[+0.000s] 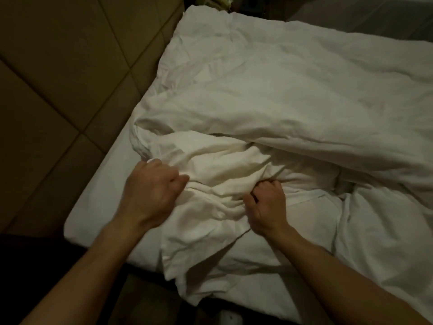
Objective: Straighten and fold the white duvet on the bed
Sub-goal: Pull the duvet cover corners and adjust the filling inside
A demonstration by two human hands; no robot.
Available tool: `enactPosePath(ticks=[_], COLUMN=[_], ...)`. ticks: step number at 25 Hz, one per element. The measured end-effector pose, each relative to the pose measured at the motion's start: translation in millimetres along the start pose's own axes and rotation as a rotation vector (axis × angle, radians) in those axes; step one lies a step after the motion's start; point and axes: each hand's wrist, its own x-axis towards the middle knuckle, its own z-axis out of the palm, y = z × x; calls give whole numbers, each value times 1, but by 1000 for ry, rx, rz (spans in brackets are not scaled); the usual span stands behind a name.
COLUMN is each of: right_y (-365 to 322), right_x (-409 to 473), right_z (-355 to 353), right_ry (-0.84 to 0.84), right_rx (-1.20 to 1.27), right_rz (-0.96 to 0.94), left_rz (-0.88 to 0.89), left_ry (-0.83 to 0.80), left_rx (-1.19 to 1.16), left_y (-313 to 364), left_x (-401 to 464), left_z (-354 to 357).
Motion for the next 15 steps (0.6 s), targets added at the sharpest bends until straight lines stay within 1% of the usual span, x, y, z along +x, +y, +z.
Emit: enactPosePath(ticks=[2, 3, 5, 6, 7, 9, 10, 12, 15], right_y=[5, 6, 7, 8, 10, 15, 19, 29, 40], right_x=[1, 0, -5, -7, -12, -24, -29, -33, -28], right_z=[-3, -5, -11, -15, -20, -27, -29, -32, -33], right_ry=[8, 4, -25, -36, -37, -6, 0, -24, -88], right_rx=[28, 51, 121, 164, 190, 192, 170, 79, -65], right_rz=[14, 13, 19, 25, 23, -6, -27, -73, -151], left_rz=[-148, -209, -263, -268, -277, -332, -358, -405, -457], left_ry=[-144, -166, -116, -74, -41, -27, -27, -18, 29], left_rx=[54, 73, 87, 57, 7, -114, -137, -99, -48], left_y=[17, 25, 54, 70, 86, 108, 113, 113, 98], left_x=[-13, -22, -39, -47, -54, -58, -54, -43, -18], left_z=[19, 26, 37, 45, 55, 77, 89, 115, 141])
